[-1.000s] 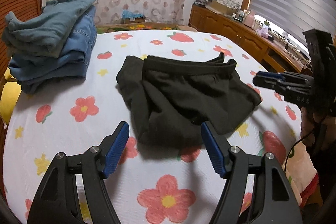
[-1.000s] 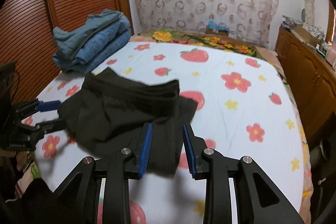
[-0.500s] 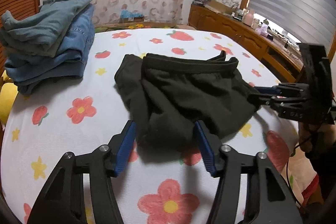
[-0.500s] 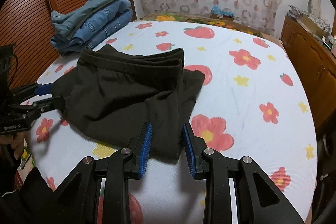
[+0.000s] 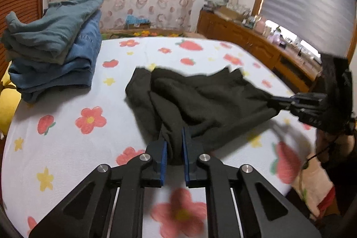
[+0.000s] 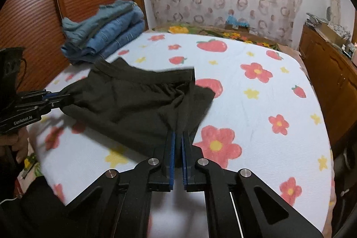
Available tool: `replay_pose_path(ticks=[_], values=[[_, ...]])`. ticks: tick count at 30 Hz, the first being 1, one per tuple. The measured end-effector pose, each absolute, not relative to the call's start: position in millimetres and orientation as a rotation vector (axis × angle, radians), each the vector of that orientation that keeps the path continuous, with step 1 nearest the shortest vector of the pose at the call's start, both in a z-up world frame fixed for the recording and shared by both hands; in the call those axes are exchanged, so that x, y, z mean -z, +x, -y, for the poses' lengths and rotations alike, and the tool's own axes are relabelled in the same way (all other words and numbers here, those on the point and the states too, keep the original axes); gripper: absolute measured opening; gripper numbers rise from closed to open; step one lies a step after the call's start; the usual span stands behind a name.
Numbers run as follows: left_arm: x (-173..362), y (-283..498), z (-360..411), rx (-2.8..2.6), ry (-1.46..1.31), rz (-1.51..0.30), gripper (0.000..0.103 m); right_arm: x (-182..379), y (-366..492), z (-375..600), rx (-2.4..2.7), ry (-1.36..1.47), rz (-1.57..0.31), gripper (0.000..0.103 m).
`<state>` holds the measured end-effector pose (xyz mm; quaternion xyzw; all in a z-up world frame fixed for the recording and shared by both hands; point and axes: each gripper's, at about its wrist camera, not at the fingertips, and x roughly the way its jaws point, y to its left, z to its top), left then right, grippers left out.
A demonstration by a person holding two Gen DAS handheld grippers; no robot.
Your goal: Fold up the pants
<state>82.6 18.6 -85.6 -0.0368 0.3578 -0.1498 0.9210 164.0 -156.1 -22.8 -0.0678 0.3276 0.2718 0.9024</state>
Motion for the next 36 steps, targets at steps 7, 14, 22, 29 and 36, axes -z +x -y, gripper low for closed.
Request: replay_pose_path(ticks=[7,14,22,29,36], values=[[76,54,-9,0.336,-0.057,-0.734,0.013,23,138,167,-0.592,-0.134,-0.695,0.005],[81,53,-9,0.339,-0.047,-0.743,0.028,36,133,163,-0.587,-0.189,-0.751,0.009],[79,57,-6,0.336,-0.028,-0.729,0.060,25,131,162,-0.574,-0.183,-0.712,0.029],[82,63,-7,0.302,-0.040,-0.731,0.075,17,136,155,-0.566,-0.187,-0.680,0.035],[84,70,-12,0.271,-0.045,-0.743,0.075,21,168,137,-0.569,-0.190,-0.690,0.035]])
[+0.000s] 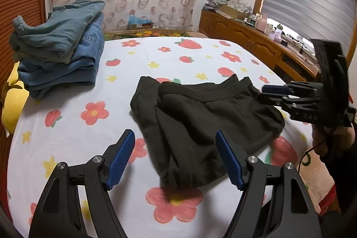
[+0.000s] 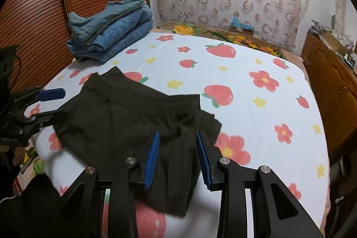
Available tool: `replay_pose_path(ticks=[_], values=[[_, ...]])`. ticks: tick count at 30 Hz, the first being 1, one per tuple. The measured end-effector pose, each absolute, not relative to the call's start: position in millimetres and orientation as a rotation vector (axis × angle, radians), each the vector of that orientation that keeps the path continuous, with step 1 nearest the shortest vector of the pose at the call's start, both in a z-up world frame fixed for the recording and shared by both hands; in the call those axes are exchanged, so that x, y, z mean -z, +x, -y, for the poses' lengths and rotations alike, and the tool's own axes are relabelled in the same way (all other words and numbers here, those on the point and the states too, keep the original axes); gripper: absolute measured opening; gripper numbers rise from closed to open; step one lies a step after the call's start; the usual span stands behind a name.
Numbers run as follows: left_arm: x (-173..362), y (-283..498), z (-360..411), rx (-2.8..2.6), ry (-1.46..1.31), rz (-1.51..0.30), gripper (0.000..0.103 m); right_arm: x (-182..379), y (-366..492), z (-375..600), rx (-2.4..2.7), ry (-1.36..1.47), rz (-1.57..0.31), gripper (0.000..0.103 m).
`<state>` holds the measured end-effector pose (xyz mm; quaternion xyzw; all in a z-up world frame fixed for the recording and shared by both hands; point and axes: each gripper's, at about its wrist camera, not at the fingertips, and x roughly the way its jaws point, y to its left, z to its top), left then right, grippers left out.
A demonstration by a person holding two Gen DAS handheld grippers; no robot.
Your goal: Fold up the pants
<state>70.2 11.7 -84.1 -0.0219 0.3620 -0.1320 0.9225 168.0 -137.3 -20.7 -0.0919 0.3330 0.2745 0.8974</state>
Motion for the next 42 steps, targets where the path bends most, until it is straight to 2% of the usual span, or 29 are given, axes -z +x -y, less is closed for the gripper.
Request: replay_pose_path(ticks=[17,22,24,30,33,35,36,39,42], values=[[79,78,-13,0.282,-0.056,-0.721,0.075,40,203,120,-0.564,-0.209,-0.709,0.035],[75,95,-11,0.305,-0.062,-0.722,0.052,43,201,122,-0.564,-0.197,-0.701,0.035],[77,105,-8,0.313,-0.054,-0.738,0.049,43,201,123,-0.566,-0.191,-0.700,0.035],[91,126,0,0.306,-0.020,-0.801,0.048,42,196,129,-0.576,-0.160,-0.669,0.035],[94,128,3,0.303,-0.003,-0.803,0.048,40,191,132,-0.575,-0.150,-0.632,0.019],[92,127,4,0.309,0.001,-0.793,0.041,39,187,135,-0.573,-0.141,-0.613,0.010],[92,127,4,0.306,0.005,-0.790,0.035,38,186,136,-0.572,-0.138,-0.603,0.010],[87,123,5,0.308,0.011,-0.770,0.027,35,181,138,-0.575,-0.139,-0.575,0.006],[77,117,5,0.313,0.009,-0.728,0.025,29,177,137,-0.584,-0.143,-0.565,0.006]])
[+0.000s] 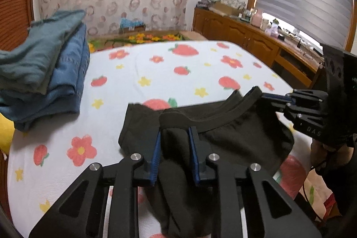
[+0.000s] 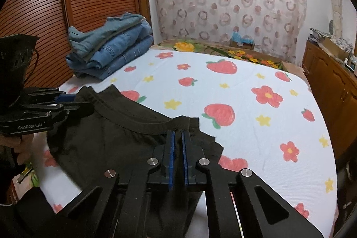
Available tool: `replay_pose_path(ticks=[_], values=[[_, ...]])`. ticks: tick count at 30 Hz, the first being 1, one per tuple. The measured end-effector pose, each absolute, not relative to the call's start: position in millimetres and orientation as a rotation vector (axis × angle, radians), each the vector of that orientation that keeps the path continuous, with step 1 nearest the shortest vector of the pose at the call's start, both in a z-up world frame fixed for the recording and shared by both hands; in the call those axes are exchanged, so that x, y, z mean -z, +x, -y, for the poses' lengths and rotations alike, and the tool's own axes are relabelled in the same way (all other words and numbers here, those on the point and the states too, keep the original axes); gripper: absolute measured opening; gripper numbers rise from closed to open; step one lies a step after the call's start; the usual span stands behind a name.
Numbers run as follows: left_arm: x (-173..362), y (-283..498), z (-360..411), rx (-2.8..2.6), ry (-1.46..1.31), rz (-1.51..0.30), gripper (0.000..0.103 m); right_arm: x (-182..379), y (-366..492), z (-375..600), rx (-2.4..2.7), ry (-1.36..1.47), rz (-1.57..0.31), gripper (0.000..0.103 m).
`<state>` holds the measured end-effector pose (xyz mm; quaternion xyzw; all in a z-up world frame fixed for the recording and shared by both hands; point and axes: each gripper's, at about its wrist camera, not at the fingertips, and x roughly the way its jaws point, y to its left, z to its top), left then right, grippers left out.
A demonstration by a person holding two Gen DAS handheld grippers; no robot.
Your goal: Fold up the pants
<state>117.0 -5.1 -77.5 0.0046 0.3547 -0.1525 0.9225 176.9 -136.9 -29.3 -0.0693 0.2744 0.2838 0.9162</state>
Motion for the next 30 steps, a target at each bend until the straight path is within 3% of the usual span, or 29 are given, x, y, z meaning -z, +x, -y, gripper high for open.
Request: replay_pose_path(ticks=[18,20,22,26,28,30], values=[[81,132,1,0.283,-0.010,-0.764,0.026,36,208,121,-0.528,-0.184,-0.716,0.006],[80,131,0,0.275,-0.007,-0.763,0.030,36,207,121,-0.527,-0.182,-0.709,0.006],[78,128,-1,0.246,0.003,-0.748,0.046,36,207,121,-0.524,-0.183,-0.707,0.006],[75,125,-8,0.237,-0.021,-0.735,0.059,37,209,123,-0.530,-0.172,-0.712,0.006],[75,123,-11,0.230,-0.029,-0.735,0.077,38,209,125,-0.537,-0.159,-0.715,0.006],[77,122,-16,0.232,-0.054,-0.732,0.078,39,210,127,-0.541,-0.149,-0.717,0.006]])
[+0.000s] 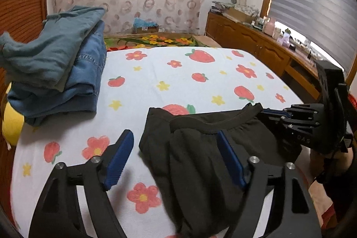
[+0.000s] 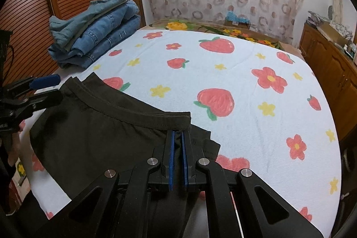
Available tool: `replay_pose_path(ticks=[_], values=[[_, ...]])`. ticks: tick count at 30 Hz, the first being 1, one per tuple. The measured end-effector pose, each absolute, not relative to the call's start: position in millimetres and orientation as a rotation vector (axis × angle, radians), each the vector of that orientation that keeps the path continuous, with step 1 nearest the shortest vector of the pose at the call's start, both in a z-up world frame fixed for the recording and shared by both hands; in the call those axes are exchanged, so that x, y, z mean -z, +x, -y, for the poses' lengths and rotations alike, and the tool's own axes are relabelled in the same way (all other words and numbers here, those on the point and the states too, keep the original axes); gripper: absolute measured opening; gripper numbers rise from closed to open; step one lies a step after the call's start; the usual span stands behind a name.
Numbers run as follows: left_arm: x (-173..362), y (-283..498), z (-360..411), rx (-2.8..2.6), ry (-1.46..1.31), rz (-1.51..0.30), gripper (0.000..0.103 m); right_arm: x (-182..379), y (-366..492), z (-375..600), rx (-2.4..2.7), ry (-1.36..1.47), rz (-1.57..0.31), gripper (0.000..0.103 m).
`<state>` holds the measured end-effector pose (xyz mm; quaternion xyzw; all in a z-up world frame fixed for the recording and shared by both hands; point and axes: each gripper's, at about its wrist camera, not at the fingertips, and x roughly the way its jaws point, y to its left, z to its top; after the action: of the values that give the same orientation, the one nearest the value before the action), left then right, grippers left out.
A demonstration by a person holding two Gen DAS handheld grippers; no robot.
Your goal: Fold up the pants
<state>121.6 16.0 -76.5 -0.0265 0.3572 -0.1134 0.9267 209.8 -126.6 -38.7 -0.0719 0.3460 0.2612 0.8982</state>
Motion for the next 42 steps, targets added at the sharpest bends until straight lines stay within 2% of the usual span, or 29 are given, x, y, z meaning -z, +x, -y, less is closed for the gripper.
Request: replay_pose_path(ticks=[22,23,26,27,32,42], values=[[110,131,-24,0.201,-0.054,-0.851,0.078,29,198,131,-0.523,-0.150,-0.687,0.006],[110,131,-24,0.202,-0.053,-0.850,0.078,26,195,135,-0.522,-0.141,-0.680,0.009],[110,131,-23,0.201,-0.053,-0.850,0.078,20,188,146,-0.492,-0.122,-0.675,0.031],[110,131,-23,0.200,-0.051,-0.851,0.078,20,186,149,-0.491,-0.117,-0.677,0.034],[111,132,-20,0.193,-0.024,-0.856,0.079,25,181,156,-0.486,-0.124,-0.711,0.039],[111,133,-19,0.192,-0.021,-0.856,0.080,34,193,150,-0.484,-0.107,-0.771,0.040]])
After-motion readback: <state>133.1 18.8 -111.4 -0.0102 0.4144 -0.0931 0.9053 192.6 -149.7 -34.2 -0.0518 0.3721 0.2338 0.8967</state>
